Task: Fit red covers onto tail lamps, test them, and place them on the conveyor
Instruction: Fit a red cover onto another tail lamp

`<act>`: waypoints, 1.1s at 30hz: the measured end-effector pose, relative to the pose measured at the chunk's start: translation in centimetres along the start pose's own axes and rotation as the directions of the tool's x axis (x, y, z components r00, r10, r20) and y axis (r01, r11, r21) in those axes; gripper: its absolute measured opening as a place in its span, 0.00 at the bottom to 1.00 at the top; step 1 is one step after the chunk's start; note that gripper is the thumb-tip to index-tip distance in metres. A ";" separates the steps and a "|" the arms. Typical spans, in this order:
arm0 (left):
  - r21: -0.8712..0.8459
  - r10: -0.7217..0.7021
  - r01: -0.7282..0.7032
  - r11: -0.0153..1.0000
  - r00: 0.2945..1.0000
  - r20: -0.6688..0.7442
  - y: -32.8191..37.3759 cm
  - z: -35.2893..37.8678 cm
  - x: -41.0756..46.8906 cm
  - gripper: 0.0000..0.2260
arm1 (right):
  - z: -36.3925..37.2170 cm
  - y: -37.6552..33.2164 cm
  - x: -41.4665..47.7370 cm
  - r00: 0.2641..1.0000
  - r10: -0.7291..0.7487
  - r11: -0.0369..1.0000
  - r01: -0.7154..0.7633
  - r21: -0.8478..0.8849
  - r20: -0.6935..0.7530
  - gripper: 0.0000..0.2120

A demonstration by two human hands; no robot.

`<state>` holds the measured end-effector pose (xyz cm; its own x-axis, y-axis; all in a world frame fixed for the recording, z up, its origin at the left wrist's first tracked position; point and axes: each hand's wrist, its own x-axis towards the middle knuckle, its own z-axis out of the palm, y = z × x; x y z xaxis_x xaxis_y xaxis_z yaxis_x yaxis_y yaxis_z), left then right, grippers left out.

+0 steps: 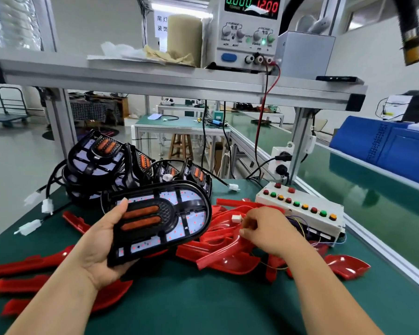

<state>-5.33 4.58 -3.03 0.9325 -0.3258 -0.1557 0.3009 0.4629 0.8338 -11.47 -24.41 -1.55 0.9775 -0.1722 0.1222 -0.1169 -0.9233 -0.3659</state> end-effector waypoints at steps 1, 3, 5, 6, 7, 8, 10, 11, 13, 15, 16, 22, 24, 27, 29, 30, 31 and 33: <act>0.000 0.001 -0.001 1.000 1.000 0.000 -0.1 0.0 0.0 0.20 | 0.2 -0.2 0.0 1.000 0.024 0.999 -0.024 -0.034 0.004 0.14; -0.007 0.002 -0.002 1.000 1.000 0.006 -0.2 0.1 0.0 0.20 | 0.7 -0.6 -0.2 0.995 0.086 0.995 -0.084 -0.051 0.043 0.29; -0.023 0.011 -0.010 1.000 1.000 0.009 -0.3 0.2 0.0 0.20 | 1.1 -1.1 -0.3 0.986 0.141 0.989 -0.136 -0.062 0.085 0.37; -0.032 0.020 -0.019 0.999 1.000 0.009 -0.3 0.2 0.0 0.20 | 1.3 -1.3 -0.4 0.984 0.153 0.986 -0.146 -0.075 0.092 0.39; -0.043 0.030 -0.029 0.999 0.999 0.013 -0.4 0.3 0.1 0.19 | 1.3 -1.5 -0.4 0.983 0.159 0.985 -0.152 -0.084 0.088 0.38; -0.054 0.040 -0.039 0.998 0.999 0.018 -0.5 0.4 0.0 0.19 | 1.3 -1.6 -0.4 0.983 0.167 0.984 -0.160 -0.084 0.076 0.38; -0.075 0.054 -0.052 0.996 0.998 0.025 -0.7 0.7 0.0 0.18 | 1.4 -1.8 -0.4 0.980 0.195 0.979 -0.192 -0.074 0.042 0.35; -0.081 0.057 -0.055 0.995 0.998 0.024 -0.9 0.8 0.1 0.18 | 1.5 -1.9 -0.4 0.977 0.210 0.975 -0.207 -0.074 0.026 0.33; -0.090 0.058 -0.056 0.994 0.998 0.023 -1.3 1.1 0.1 0.17 | 1.7 -2.1 -0.4 0.973 0.231 0.971 -0.230 -0.069 0.006 0.31; -0.097 0.044 -0.041 0.994 0.999 0.031 -1.6 1.4 0.1 0.15 | 2.0 -2.3 -0.3 0.967 0.254 0.967 -0.254 -0.012 0.005 0.31; -0.100 0.037 -0.033 0.994 0.999 0.037 -1.8 1.5 0.0 0.15 | 2.1 -2.3 -0.3 0.962 0.272 0.962 -0.272 0.021 0.005 0.31; -0.131 0.047 -0.044 0.990 0.999 0.019 -2.4 2.3 -0.3 0.14 | 1.2 -2.0 0.0 0.935 0.338 0.939 -0.325 0.115 -0.110 0.24; -0.151 0.053 -0.050 0.987 0.999 0.013 -2.6 2.6 -0.3 0.17 | 1.2 -1.7 0.2 0.934 0.340 0.925 -0.312 0.216 -0.107 0.21; -0.182 0.074 -0.071 0.981 0.997 0.010 -2.9 3.0 -0.3 0.18 | 1.1 -1.4 0.5 0.910 0.410 0.781 -0.318 0.538 -0.058 0.16; -0.206 0.090 -0.086 0.975 0.996 0.008 -3.1 3.2 -0.3 0.14 | 0.4 -1.2 0.4 0.898 0.439 0.555 -0.289 0.780 0.020 0.12; -0.208 0.092 -0.088 0.974 0.996 0.009 -3.2 3.3 -0.3 0.13 | -0.1 -1.1 0.3 0.903 0.427 0.429 -0.249 0.868 0.047 0.11; -0.207 0.090 -0.086 0.975 0.996 0.010 -3.4 3.3 -0.3 0.13 | -0.6 -1.2 0.2 0.912 0.405 0.291 -0.188 0.938 0.057 0.10; -0.207 0.062 -0.061 0.976 0.998 -0.003 -3.6 3.4 -0.4 0.15 | -1.2 -1.5 0.1 0.935 0.351 -0.010 -0.045 0.999 0.046 0.12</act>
<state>-7.47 0.18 -4.17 0.9500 -0.2940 -0.1055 0.2781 0.6425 0.7141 -11.43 -23.42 0.14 0.8811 -0.4696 -0.0563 0.1331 0.3604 -0.9233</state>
